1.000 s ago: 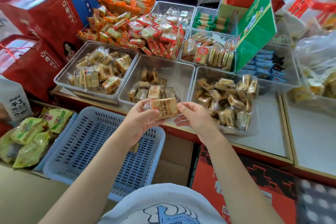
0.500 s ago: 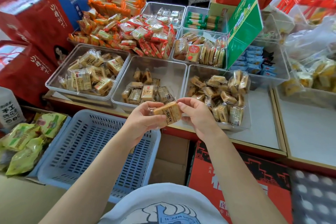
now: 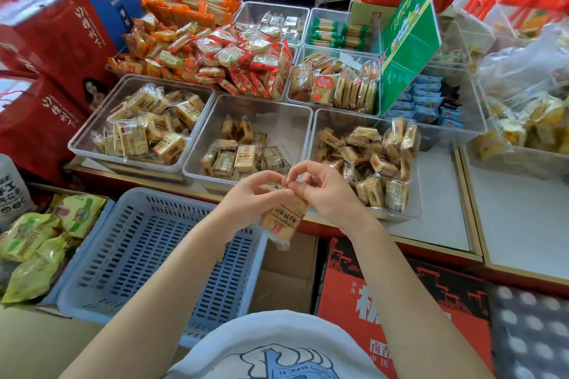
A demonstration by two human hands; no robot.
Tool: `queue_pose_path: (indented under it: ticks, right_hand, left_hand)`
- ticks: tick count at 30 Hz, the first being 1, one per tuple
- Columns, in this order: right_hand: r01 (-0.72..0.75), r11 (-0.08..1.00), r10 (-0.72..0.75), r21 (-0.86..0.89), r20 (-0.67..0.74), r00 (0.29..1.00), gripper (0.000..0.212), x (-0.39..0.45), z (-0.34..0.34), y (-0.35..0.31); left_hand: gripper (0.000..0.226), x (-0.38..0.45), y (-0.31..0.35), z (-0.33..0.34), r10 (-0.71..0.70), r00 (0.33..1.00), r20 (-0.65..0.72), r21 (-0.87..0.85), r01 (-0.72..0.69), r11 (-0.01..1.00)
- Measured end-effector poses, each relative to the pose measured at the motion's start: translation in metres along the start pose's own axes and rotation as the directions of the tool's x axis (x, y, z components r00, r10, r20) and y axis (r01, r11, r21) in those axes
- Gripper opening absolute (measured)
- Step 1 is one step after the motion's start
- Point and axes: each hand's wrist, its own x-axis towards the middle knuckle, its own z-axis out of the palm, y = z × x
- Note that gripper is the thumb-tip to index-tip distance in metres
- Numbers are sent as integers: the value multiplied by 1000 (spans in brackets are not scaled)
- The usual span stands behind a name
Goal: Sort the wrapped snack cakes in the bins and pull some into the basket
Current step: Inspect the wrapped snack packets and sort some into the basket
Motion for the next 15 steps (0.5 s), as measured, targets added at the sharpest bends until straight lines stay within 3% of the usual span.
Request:
queue_pose_path:
  ticks: [4,8,11,15]
  right_hand:
    - [-3,999,3,51,-2,1000,10,2,1,3]
    - [-34,996,40,85,-69,997,4,7,3,6]
    - [-90,994,95,65,-92,991,6,12,0,12]
    - [-159,985,161,66,-37,986,12,18,-1,17]
  left_hand:
    - [3,6,0,2,-20,1000,4,-31,20,999]
    - [15,14,-8,3,-72,984,-161,-223,35,974]
    - [17,18,-12,-2,-91,957,-275,-266,15,964]
    - [14,23,-14,-11,-62,957,-285,-290,-25,957]
